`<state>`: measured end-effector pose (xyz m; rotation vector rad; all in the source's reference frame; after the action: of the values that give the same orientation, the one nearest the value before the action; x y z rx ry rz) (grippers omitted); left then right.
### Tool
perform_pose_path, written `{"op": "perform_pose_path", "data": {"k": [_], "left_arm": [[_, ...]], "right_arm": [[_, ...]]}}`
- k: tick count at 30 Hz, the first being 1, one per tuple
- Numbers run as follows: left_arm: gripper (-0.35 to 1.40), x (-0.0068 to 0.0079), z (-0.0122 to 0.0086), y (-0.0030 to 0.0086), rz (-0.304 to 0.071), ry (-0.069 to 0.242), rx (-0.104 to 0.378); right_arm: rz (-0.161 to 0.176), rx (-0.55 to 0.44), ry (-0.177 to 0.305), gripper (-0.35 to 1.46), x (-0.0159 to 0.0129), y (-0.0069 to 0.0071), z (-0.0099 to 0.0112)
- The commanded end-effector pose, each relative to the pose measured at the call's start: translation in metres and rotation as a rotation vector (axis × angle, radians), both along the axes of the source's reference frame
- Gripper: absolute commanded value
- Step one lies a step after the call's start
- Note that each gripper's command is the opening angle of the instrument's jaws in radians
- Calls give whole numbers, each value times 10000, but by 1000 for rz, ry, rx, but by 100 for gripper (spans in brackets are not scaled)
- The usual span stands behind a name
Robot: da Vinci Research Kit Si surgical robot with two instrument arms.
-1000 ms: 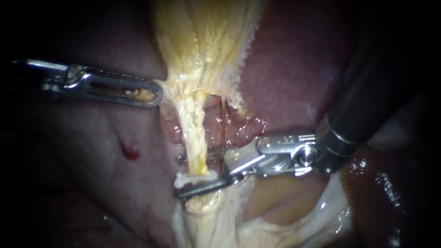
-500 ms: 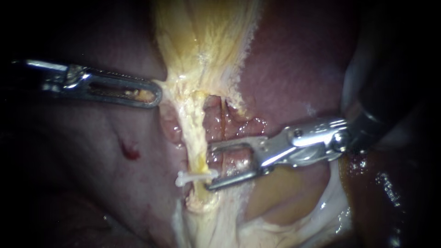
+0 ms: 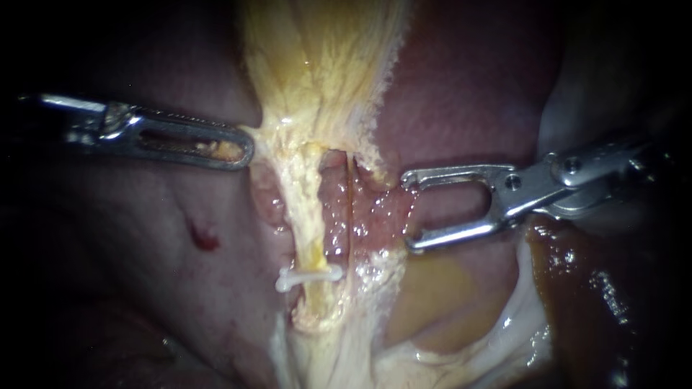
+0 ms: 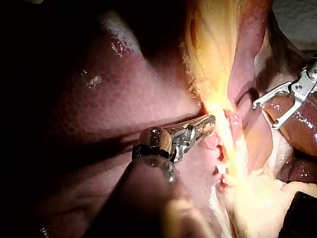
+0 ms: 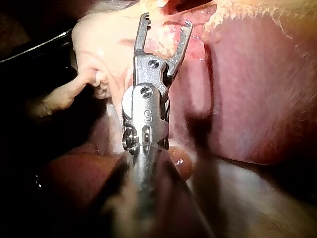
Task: Going back first clip left tube
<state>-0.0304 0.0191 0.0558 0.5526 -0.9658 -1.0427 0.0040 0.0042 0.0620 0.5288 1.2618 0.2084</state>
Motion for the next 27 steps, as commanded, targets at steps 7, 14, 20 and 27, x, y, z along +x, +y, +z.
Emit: {"op": "perform_pose_path", "data": {"k": [7, 14, 20, 27], "left_arm": [[-35, -13, 14, -7, -3, 1, -8], [-35, -37, 44, -14, 14, 9, -10], [-35, -49, 66, -15, 25, 17, -11], [-35, -49, 70, -13, 28, 19, -11]], "right_arm": [[-12, 3, 6, 50, 1, -3, 1], [-15, 4, 8, 50, 0, -3, 1], [-18, 4, 10, 50, 0, -4, 0], [-18, 4, 10, 50, 0, -4, 0]]}}
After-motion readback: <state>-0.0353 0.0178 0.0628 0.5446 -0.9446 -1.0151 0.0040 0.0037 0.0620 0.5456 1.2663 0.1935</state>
